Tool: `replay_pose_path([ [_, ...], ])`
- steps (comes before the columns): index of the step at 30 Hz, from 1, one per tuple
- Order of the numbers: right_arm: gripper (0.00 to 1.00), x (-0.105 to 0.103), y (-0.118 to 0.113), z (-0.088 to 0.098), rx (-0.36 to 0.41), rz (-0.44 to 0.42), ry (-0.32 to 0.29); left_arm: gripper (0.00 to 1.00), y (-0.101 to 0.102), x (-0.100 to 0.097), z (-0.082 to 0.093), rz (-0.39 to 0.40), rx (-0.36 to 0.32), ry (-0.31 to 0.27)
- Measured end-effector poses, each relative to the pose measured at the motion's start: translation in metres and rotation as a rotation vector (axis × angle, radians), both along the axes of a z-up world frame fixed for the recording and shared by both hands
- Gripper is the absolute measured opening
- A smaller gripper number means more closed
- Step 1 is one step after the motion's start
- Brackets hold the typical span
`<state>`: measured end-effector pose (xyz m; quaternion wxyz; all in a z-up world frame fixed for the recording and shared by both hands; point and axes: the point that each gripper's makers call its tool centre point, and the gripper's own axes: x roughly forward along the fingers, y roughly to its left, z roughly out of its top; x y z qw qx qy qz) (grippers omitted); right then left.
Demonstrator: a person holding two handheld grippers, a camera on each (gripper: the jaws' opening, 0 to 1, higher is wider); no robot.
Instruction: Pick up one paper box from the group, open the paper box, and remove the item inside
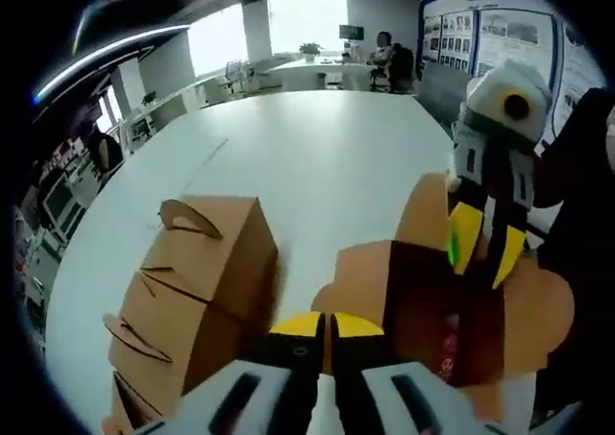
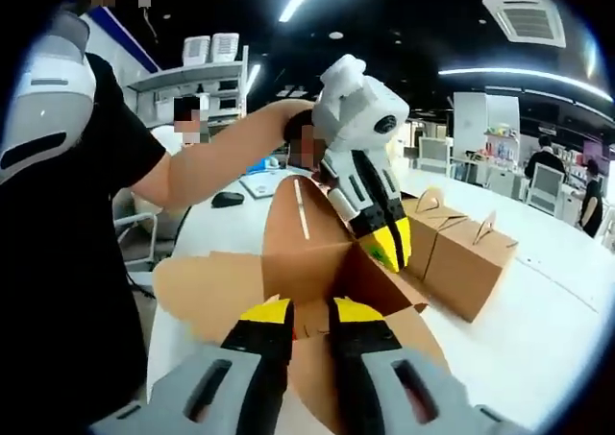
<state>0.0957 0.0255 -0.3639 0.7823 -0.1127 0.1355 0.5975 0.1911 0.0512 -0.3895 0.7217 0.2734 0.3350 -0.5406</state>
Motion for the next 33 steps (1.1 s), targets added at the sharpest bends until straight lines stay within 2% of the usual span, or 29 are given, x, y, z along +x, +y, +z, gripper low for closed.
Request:
replay_pose_path([
  [3, 0.16, 0.0, 0.001, 0.0, 0.0, 0.001, -0.002, 0.05, 0.0, 0.0, -0.001, -0.008, -0.007, 0.009],
  [9, 0.15, 0.002, 0.0, 0.0, 0.012, -0.005, 0.0, 0.05, -0.002, -0.001, -0.003, -0.013, -0.072, 0.068],
  [11, 0.15, 0.002, 0.0, 0.0, 0.019, -0.001, 0.002, 0.06, -0.002, 0.001, -0.004, -0.001, -0.069, 0.06],
  [14, 0.15, 0.002, 0.0, 0.001, 0.029, -0.001, 0.007, 0.12, 0.001, 0.009, 0.0, 0.01, -0.038, -0.019],
  [15, 0.15, 0.002, 0.0, 0.001, 0.027, -0.004, 0.006, 0.17, 0.003, 0.015, 0.005, 0.059, -0.044, -0.036],
  [17, 0.15, 0.002, 0.001, 0.001, 0.024, -0.009, 0.003, 0.2, 0.008, 0.026, 0.014, 0.157, -0.055, -0.068],
  [20, 0.15, 0.003, 0.002, 0.001, 0.014, -0.014, -0.005, 0.24, 0.007, 0.034, 0.054, 0.182, -0.181, -0.235],
  [23, 0.15, 0.003, 0.001, 0.0, 0.015, -0.014, -0.002, 0.27, 0.004, 0.011, 0.093, 0.165, -0.338, -0.303],
  [26, 0.15, 0.003, 0.001, 0.001, 0.02, -0.013, 0.002, 0.27, 0.008, -0.011, 0.106, 0.152, -0.395, -0.342],
  [29, 0.15, 0.002, 0.001, 0.001, 0.023, -0.012, 0.004, 0.27, 0.014, -0.023, 0.104, 0.177, -0.421, -0.338],
  [33, 0.15, 0.002, 0.001, 0.0, 0.021, -0.018, 0.003, 0.28, 0.016, -0.042, 0.08, 0.192, -0.435, -0.29],
])
